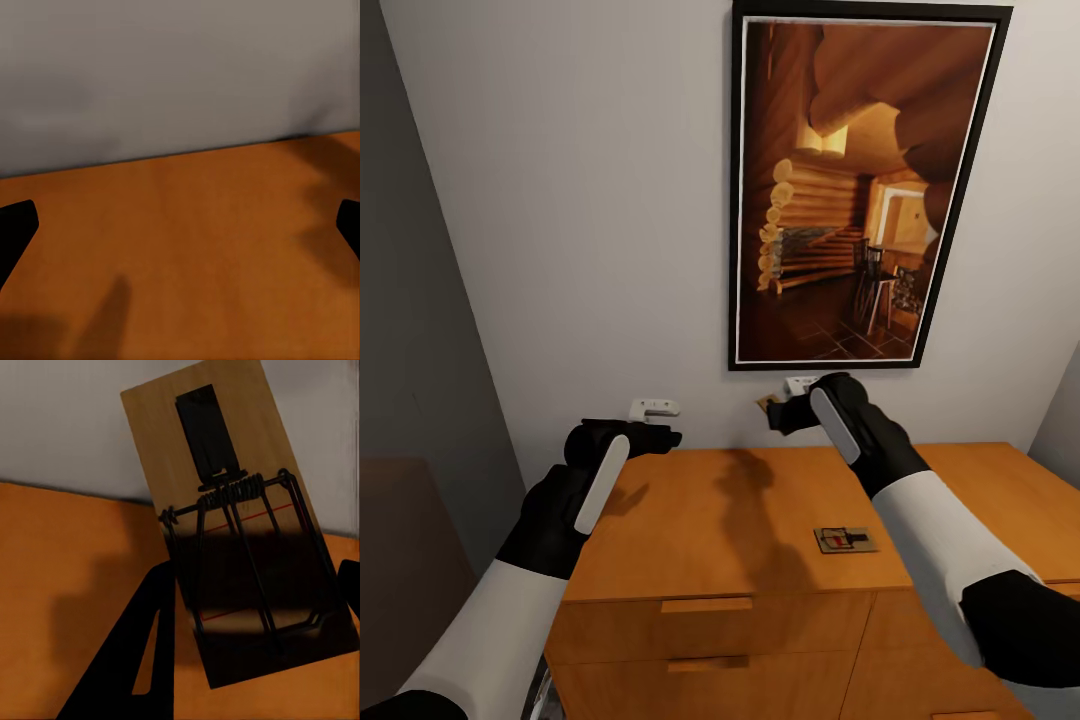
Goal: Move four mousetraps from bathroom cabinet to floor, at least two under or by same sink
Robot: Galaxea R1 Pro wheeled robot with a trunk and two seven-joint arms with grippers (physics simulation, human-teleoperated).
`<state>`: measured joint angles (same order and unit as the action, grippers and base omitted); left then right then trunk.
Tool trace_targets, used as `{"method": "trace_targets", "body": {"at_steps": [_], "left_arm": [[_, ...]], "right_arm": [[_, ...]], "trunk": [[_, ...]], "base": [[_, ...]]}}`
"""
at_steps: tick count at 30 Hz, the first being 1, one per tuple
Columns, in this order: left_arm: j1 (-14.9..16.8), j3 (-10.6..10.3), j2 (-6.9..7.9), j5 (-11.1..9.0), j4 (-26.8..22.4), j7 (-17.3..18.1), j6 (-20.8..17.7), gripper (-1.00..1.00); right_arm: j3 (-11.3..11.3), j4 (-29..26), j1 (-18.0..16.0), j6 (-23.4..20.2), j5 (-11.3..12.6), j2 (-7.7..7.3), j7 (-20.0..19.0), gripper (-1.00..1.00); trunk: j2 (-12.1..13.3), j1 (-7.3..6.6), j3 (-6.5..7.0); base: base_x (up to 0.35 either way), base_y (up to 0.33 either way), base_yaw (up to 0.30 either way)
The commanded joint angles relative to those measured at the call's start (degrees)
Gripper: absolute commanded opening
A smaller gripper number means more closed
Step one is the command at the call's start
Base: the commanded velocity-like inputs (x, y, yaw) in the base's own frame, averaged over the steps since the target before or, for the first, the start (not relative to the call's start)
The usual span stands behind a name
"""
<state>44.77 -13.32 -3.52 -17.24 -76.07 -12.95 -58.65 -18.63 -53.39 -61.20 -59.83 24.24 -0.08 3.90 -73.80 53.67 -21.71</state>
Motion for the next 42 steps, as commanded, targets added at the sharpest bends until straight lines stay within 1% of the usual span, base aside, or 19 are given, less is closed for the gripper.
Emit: {"method": "trace_targets", "body": {"at_steps": [1,4,5,7,8,10,11,17,18,21,24,27,31,35,42], "left_arm": [[0.05,-0.04,0.00,-0.60,-0.04,-0.58,-0.20,1.00],[0.05,-0.04,0.00,-0.60,-0.04,-0.59,-0.22,1.00],[0.05,-0.04,0.00,-0.60,-0.04,-0.59,-0.23,1.00],[0.05,-0.04,-0.01,-0.60,-0.04,-0.59,-0.23,1.00],[0.05,-0.04,-0.04,-0.60,-0.04,-0.59,-0.24,1.00],[0.05,-0.04,-0.04,-0.60,-0.04,-0.59,-0.24,1.00],[0.05,-0.05,-0.06,-0.60,-0.04,-0.57,-0.24,1.00],[0.05,-0.10,-0.13,-0.60,-0.05,-0.51,-0.24,1.00],[0.05,-0.11,-0.15,-0.60,-0.05,-0.51,-0.24,1.00],[0.03,-0.12,-0.16,-0.62,-0.05,-0.50,-0.24,1.00],[0.04,-0.12,-0.17,-0.67,-0.05,-0.50,-0.24,1.00],[0.03,-0.12,-0.17,-0.68,-0.05,-0.50,-0.24,1.00],[0.05,-0.12,-0.17,-0.63,-0.05,-0.56,-0.24,1.00],[0.05,-0.20,-0.17,-0.64,-0.05,-0.58,-0.24,1.00],[0.05,-0.40,-0.17,-0.83,-0.05,-0.50,-0.30,1.00]], "right_arm": [[-0.08,-0.07,-0.06,-0.17,0.53,-0.38,0.40,-1.00],[-0.14,-0.09,-0.06,-0.17,0.54,-1.24,0.40,-1.00],[-0.24,-0.11,-0.06,-0.17,0.54,-2.05,0.40,-1.00],[-0.34,-0.14,-0.06,-0.17,0.54,-2.92,0.42,-1.00],[-0.44,-0.23,-0.01,-0.17,0.54,-3.78,0.46,-1.00],[-0.53,-0.33,0.07,-0.17,0.48,-4.63,0.52,-1.00],[-0.59,-0.40,0.12,-0.17,0.26,-5.44,0.59,-1.00],[-0.62,-0.94,0.35,-0.17,-0.17,-7.72,0.79,-1.00],[-0.62,-1.48,0.36,-0.17,-0.19,-8.37,0.79,-1.00],[-0.58,-2.80,0.37,-0.17,-0.21,-9.36,0.74,-1.00],[-0.55,-3.74,0.37,-0.17,0.16,-10.20,0.64,-1.00],[-0.54,-4.00,0.37,-0.17,0.30,-10.57,0.61,-1.00],[-0.53,-4.05,0.38,-0.17,0.46,-11.62,0.59,-1.00],[-0.53,-3.77,0.38,-0.17,0.12,-12.08,0.61,-1.00],[-0.53,-3.57,0.38,-0.17,0.01,-12.28,0.70,-1.00]], "trunk": [[-0.04,0.00,-0.07],[-0.04,0.00,-0.07],[-0.04,0.00,-0.07],[-0.04,0.00,-0.07],[-0.04,0.00,-0.07],[-0.04,0.00,-0.07],[-0.04,0.00,-0.07],[-0.04,0.00,-0.07],[-0.04,0.00,-0.07],[-0.04,0.00,-0.07],[-0.04,0.00,-0.07],[-0.04,0.00,-0.07],[-0.04,0.00,-0.07],[-0.04,0.00,-0.07],[-0.04,0.00,0.02]], "base": [[0.000,0.000,0.000],[0.000,0.000,0.000],[0.000,0.000,0.000],[0.000,0.000,0.000],[0.000,0.000,0.000],[0.000,0.000,0.000],[0.000,0.000,0.000],[0.000,0.000,0.000],[0.000,0.000,0.000],[0.000,0.000,0.000],[0.000,0.000,0.000],[0.000,0.000,0.000],[0.000,0.000,0.000],[0.000,0.000,0.000],[0.000,0.000,-0.056]]}}
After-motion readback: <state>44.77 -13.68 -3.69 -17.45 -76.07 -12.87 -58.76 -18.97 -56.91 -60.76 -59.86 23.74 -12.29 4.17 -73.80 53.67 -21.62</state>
